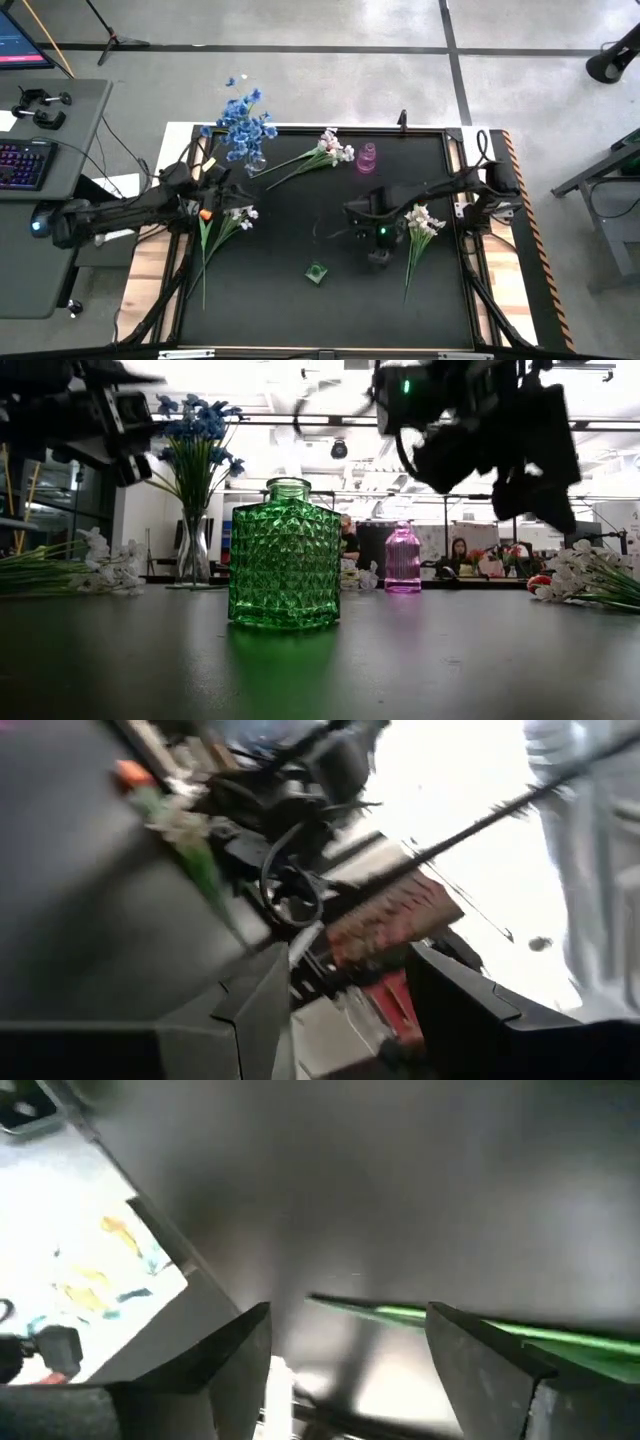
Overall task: Sort flowers into vase by color
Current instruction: Put the blue flowers into the transparent vase
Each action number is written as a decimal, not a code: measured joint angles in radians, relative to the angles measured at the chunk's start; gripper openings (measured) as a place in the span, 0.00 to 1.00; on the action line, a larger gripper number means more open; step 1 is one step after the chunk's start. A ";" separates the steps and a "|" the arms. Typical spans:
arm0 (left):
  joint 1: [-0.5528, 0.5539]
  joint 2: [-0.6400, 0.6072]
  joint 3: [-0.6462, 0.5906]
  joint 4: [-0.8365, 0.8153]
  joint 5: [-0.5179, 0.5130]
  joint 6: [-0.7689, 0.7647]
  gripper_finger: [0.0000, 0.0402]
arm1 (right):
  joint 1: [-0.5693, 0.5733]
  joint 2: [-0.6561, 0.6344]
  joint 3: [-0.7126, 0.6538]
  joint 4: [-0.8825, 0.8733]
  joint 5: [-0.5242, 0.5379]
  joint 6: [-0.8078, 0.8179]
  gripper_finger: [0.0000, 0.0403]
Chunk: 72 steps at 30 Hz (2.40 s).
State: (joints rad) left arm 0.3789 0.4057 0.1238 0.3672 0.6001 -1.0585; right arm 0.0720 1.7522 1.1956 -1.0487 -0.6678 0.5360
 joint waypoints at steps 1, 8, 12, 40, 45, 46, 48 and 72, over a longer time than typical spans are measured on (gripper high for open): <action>-0.033 0.000 0.000 0.012 -0.015 0.014 0.47 | 0.020 -0.003 0.010 0.003 0.000 0.044 0.62; -0.234 0.023 0.001 0.020 -0.291 0.202 0.47 | 0.171 -0.046 0.085 -0.013 0.117 0.369 0.62; -0.313 0.074 0.003 0.018 -0.452 0.249 0.47 | 0.277 -0.098 0.089 -0.046 0.336 0.611 0.62; -0.428 0.714 0.390 0.040 -0.575 0.472 0.47 | 0.527 -0.359 -0.472 0.245 0.675 1.655 0.62; -0.428 0.729 0.390 0.055 -0.575 0.458 0.47 | 0.528 -0.357 -0.472 0.195 0.663 1.645 0.62; -0.428 0.729 0.390 0.056 -0.576 0.458 0.47 | 0.528 -0.357 -0.472 0.188 0.664 1.644 0.62; -0.428 0.728 0.390 0.059 -0.584 0.459 0.47 | 0.528 -0.357 -0.472 0.174 0.673 1.646 0.62; -0.427 0.728 0.390 0.057 -0.587 0.459 0.47 | 0.528 -0.276 -0.471 0.211 0.661 1.631 0.62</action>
State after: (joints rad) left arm -0.0483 1.1339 0.5140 0.4244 0.0132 -0.5991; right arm 0.5999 1.4761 0.7242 -0.8377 -0.0066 2.1669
